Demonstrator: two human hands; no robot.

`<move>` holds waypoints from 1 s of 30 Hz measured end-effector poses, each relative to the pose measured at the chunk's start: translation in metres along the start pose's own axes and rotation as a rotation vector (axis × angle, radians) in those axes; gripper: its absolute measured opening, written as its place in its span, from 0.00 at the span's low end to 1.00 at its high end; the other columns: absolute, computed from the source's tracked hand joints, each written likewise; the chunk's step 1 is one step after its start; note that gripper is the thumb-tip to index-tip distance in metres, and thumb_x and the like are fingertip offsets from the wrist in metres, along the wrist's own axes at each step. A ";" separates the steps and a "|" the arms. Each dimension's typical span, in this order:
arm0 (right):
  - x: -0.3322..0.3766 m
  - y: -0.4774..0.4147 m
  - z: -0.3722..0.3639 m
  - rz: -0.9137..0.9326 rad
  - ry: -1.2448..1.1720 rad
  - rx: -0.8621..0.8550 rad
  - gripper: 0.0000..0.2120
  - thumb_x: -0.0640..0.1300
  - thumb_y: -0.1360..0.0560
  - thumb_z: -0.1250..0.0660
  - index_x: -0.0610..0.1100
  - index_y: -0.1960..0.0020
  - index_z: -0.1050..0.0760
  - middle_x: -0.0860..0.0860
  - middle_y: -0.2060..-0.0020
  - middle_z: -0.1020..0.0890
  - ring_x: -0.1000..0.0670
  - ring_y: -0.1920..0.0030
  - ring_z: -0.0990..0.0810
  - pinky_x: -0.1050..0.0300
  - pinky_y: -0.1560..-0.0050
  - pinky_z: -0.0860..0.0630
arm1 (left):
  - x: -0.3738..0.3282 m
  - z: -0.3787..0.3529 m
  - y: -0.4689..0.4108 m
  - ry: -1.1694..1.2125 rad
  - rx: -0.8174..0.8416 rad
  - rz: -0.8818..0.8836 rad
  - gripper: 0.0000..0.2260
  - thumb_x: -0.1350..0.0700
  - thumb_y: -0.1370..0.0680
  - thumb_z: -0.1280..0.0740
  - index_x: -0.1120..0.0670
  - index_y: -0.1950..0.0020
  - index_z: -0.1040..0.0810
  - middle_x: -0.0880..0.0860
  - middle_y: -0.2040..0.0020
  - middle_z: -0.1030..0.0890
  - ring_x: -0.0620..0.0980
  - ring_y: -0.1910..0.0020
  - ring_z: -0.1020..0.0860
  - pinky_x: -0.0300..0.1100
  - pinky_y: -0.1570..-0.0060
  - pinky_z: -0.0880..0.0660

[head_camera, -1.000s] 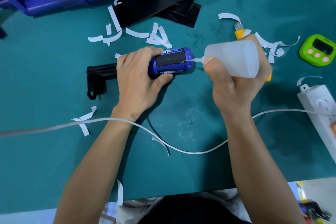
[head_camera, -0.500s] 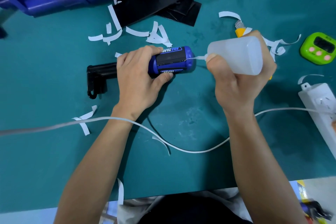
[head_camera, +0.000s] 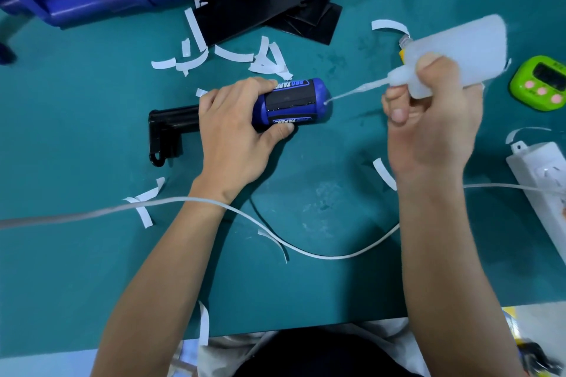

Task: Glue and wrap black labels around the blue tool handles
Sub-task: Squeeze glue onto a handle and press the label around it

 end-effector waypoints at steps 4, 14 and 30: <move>-0.003 -0.014 0.011 -0.195 0.103 -0.001 0.06 0.42 0.29 0.34 0.44 0.59 0.18 0.46 0.68 0.23 0.49 0.71 0.34 0.56 0.69 0.40 | 0.000 0.000 0.001 0.007 0.002 -0.002 0.26 0.40 0.30 0.22 0.47 0.37 0.23 0.40 0.40 0.19 0.46 0.42 0.23 0.32 0.34 0.45; 0.028 -0.040 -0.032 0.189 1.165 0.428 0.15 0.41 0.28 0.38 0.51 0.43 0.26 0.51 0.55 0.16 0.42 0.55 0.17 0.47 0.58 0.21 | -0.002 0.000 0.000 0.008 -0.001 -0.005 0.26 0.39 0.31 0.22 0.46 0.38 0.24 0.41 0.41 0.18 0.46 0.43 0.23 0.35 0.37 0.43; -0.028 -0.057 -0.079 0.940 2.603 0.522 0.18 0.45 0.23 0.39 0.44 0.35 0.24 0.44 0.44 0.28 0.41 0.40 0.28 0.51 0.27 0.36 | -0.006 0.002 0.000 0.029 0.017 -0.003 0.25 0.41 0.30 0.22 0.49 0.38 0.23 0.42 0.41 0.18 0.48 0.43 0.22 0.40 0.40 0.41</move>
Point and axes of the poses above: each hand's wrist, its own y-axis away from the middle knuckle, its own z-axis out of the back of the hand, x = y × z, the point moved 4 cm from there along -y, towards the middle knuckle
